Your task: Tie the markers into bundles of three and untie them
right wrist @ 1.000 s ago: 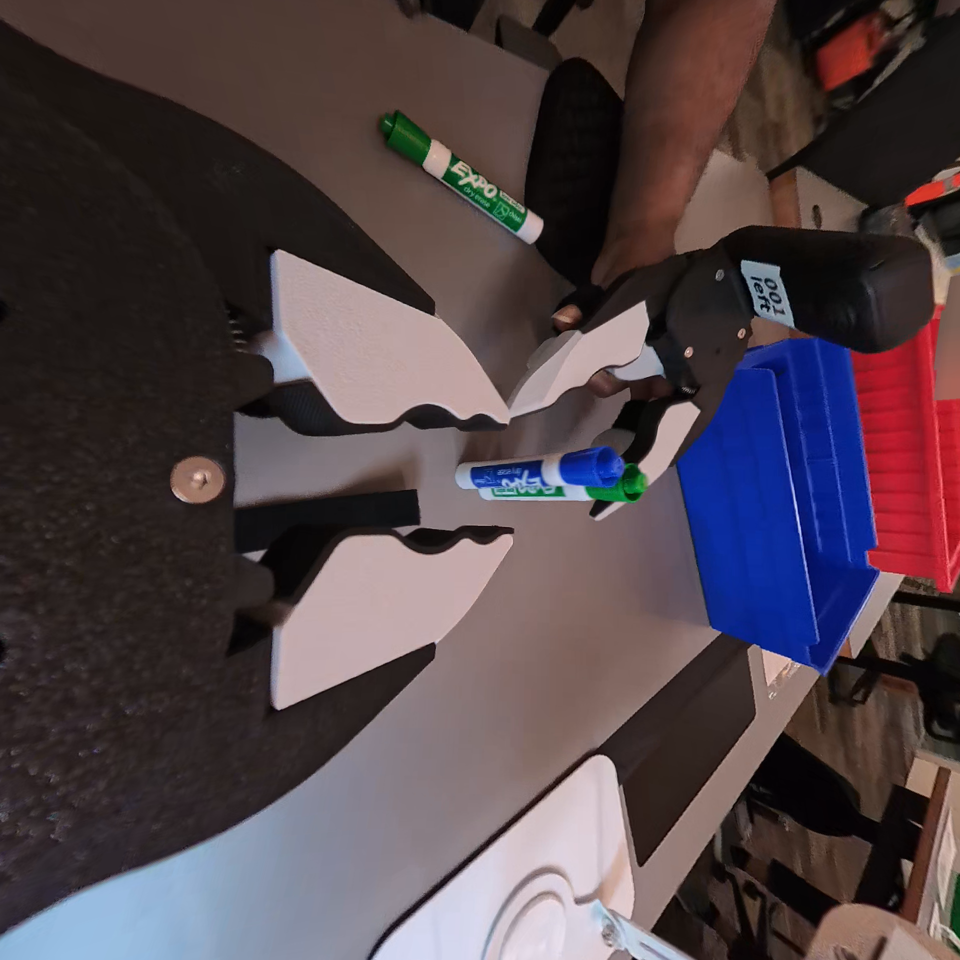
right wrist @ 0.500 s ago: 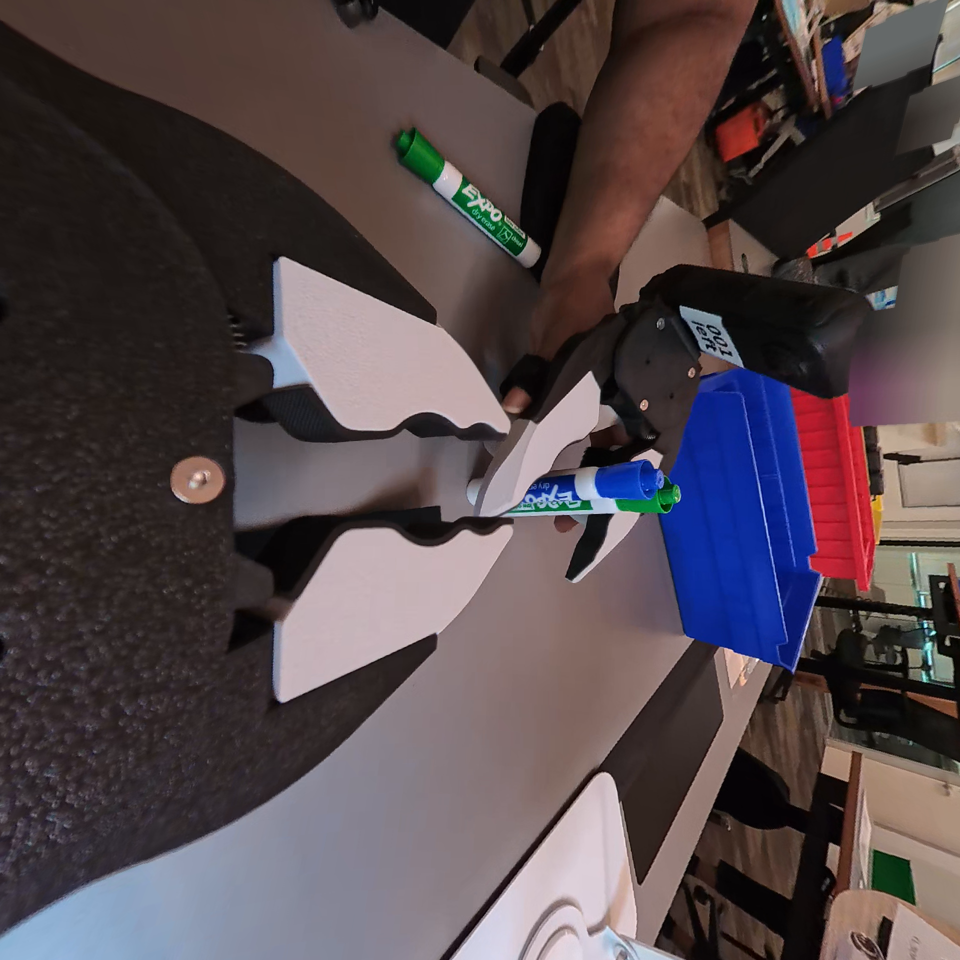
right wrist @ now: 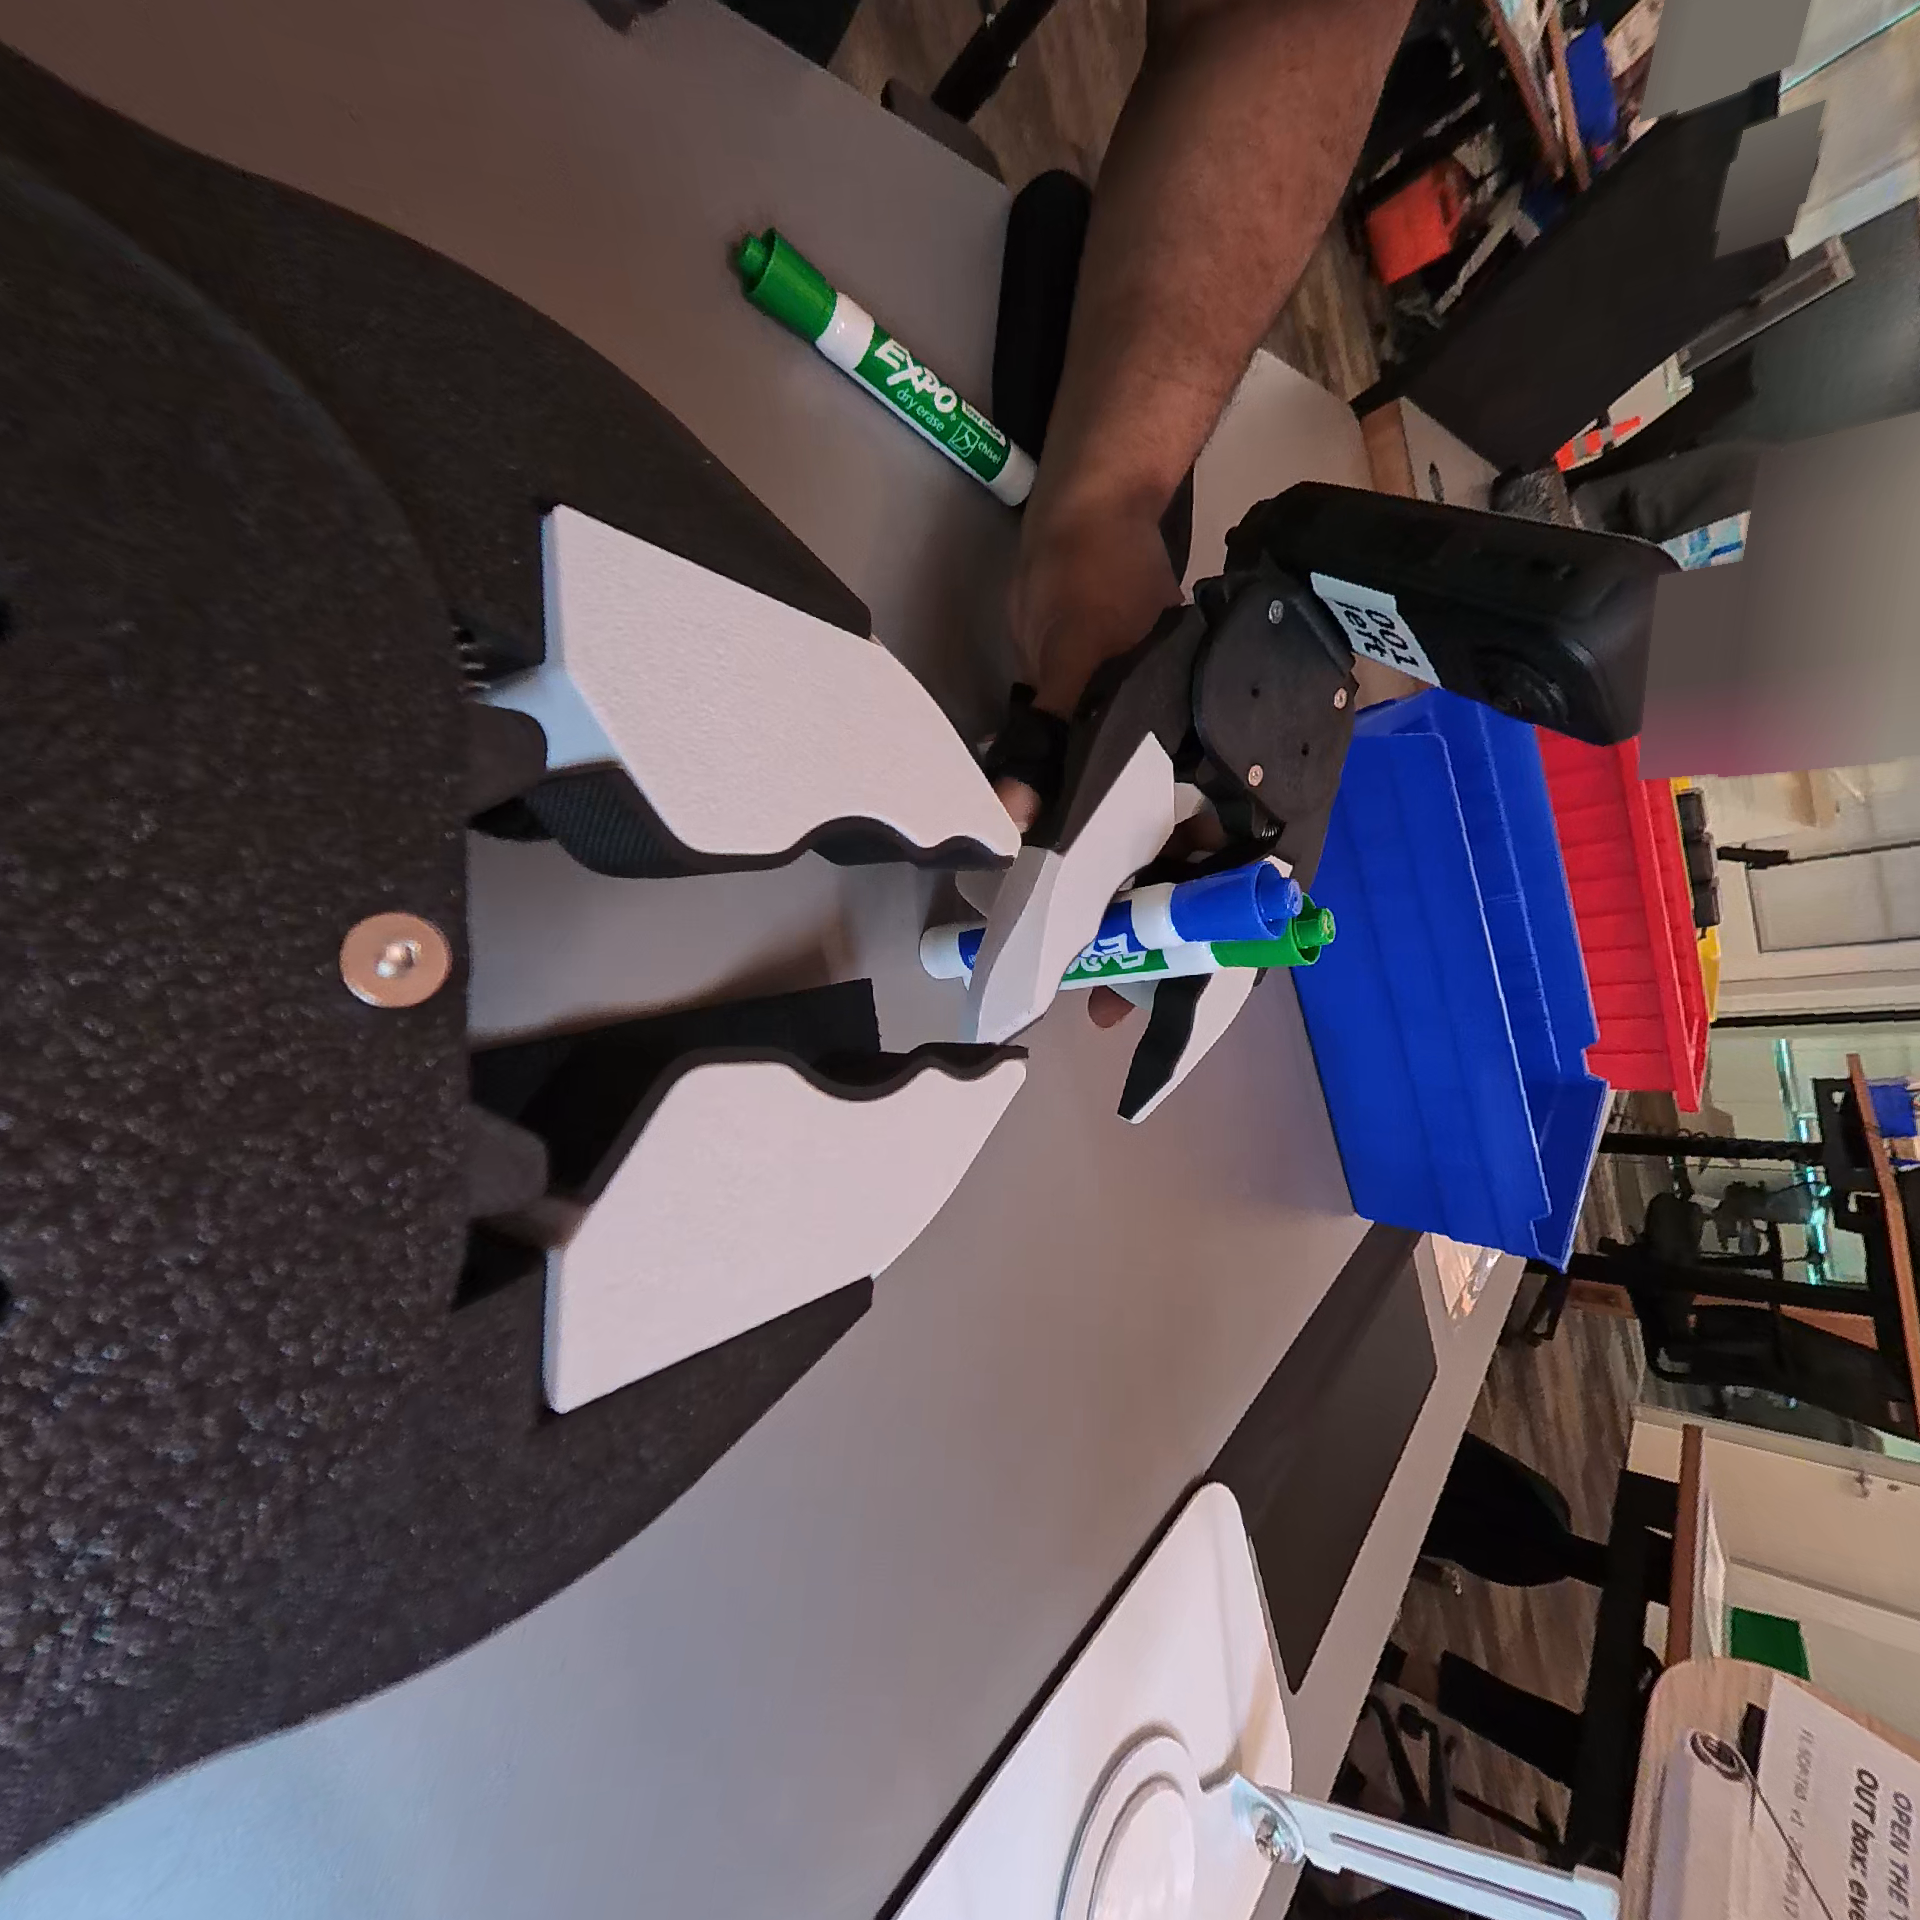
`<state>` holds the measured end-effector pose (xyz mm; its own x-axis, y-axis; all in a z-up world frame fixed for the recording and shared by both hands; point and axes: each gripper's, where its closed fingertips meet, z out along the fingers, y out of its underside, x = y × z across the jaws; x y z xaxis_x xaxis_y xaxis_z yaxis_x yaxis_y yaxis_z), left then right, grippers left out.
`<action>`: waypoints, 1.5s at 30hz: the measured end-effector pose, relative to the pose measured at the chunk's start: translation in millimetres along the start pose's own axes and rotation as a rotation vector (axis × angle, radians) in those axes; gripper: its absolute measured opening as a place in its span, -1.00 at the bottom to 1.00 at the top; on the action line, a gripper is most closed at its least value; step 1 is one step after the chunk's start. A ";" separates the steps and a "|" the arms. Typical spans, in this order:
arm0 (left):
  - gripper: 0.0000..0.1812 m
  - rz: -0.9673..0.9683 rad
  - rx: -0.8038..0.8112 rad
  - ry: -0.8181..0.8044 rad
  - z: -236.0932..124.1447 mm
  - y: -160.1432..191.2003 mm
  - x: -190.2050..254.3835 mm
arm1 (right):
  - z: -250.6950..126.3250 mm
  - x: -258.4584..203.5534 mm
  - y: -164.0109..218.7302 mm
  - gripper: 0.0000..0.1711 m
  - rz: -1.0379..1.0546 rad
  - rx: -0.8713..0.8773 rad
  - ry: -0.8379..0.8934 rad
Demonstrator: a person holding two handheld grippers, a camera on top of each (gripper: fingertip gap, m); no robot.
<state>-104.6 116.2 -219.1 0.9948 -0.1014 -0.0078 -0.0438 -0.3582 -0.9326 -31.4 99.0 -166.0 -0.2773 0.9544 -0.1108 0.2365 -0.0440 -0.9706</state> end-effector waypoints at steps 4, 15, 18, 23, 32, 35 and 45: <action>-0.31 -0.003 -0.006 0.001 2.0 0.0 2.2 | 0.4 0.6 1.2 -0.63 -0.002 -0.006 0.003; -0.40 -0.008 -0.014 -0.016 3.9 0.4 1.8 | -0.8 3.3 3.6 -0.65 0.005 -0.012 0.019; -0.47 -0.006 -0.013 -0.018 3.9 0.3 1.8 | -0.6 3.4 4.3 -0.65 0.003 -0.016 0.023; -0.51 -0.009 -0.019 -0.017 4.4 1.1 1.7 | -1.3 4.1 4.0 -0.66 0.003 -0.014 0.031; -0.54 0.055 -0.018 0.047 4.1 0.9 14.2 | -1.0 0.7 5.9 -0.68 0.001 -0.024 0.027; -0.54 0.108 -0.007 0.083 1.6 -5.7 18.5 | -1.5 -1.4 4.8 -0.67 -0.012 -0.028 0.029; -0.54 0.561 -0.507 0.373 -28.7 15.5 32.1 | 8.6 -37.5 -26.5 -0.51 -0.055 -0.077 0.047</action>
<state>-76.0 80.8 -223.4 0.7217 -0.6568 -0.2188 -0.6471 -0.5278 -0.5502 -35.3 61.8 -137.9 -0.2481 0.9677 -0.0455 0.2935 0.0303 -0.9555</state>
